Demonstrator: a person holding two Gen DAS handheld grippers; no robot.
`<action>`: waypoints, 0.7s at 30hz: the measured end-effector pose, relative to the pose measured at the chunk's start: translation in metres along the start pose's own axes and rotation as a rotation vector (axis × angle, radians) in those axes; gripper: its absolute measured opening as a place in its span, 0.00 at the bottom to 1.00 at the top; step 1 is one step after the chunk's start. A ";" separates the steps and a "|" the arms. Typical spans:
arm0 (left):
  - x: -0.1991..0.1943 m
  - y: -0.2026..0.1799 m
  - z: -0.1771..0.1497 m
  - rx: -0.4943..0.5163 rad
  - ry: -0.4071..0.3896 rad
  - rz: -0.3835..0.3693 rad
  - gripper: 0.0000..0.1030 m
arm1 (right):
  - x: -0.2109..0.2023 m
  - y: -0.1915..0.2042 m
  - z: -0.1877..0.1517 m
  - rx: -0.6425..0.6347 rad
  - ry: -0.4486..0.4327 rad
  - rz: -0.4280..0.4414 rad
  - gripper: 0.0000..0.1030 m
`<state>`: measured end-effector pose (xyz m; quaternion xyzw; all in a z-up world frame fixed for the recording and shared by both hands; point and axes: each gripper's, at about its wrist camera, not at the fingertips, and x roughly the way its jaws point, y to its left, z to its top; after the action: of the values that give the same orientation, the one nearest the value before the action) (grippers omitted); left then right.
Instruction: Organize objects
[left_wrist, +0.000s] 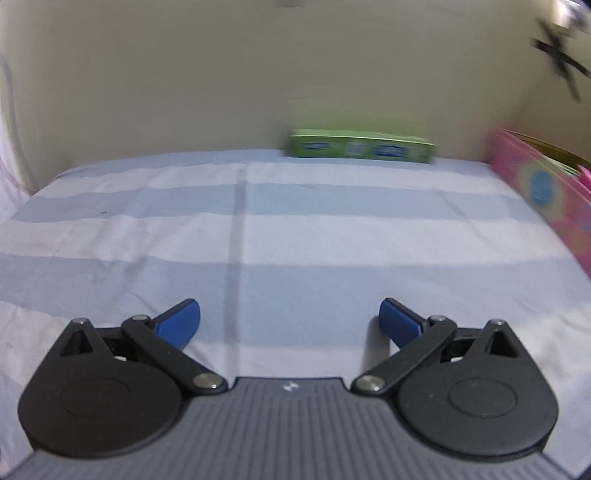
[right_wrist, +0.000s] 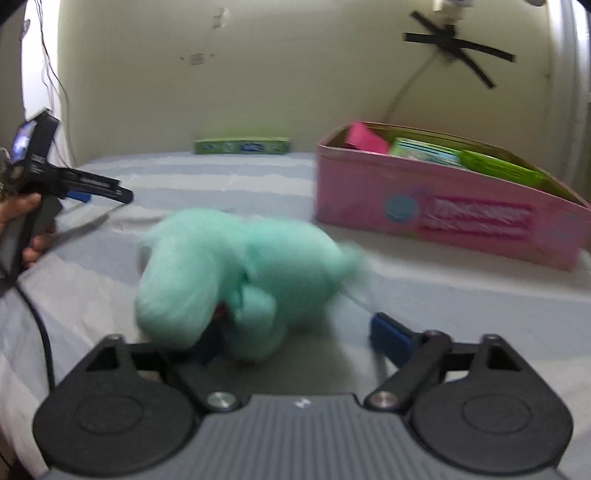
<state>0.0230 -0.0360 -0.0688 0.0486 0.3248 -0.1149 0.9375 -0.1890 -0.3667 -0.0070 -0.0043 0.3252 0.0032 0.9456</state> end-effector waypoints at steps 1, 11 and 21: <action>-0.005 -0.008 -0.005 0.005 0.001 -0.025 1.00 | -0.010 -0.009 -0.006 0.003 -0.001 0.004 0.98; -0.046 -0.082 -0.036 0.011 -0.030 -0.211 1.00 | -0.049 -0.038 -0.038 -0.021 -0.034 0.041 0.99; -0.133 -0.137 -0.071 0.170 -0.230 -0.565 1.00 | -0.071 -0.110 -0.040 0.271 -0.110 0.172 0.82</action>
<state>-0.1543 -0.1325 -0.0443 0.0214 0.2065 -0.4025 0.8916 -0.2687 -0.4770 0.0061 0.1514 0.2696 0.0403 0.9501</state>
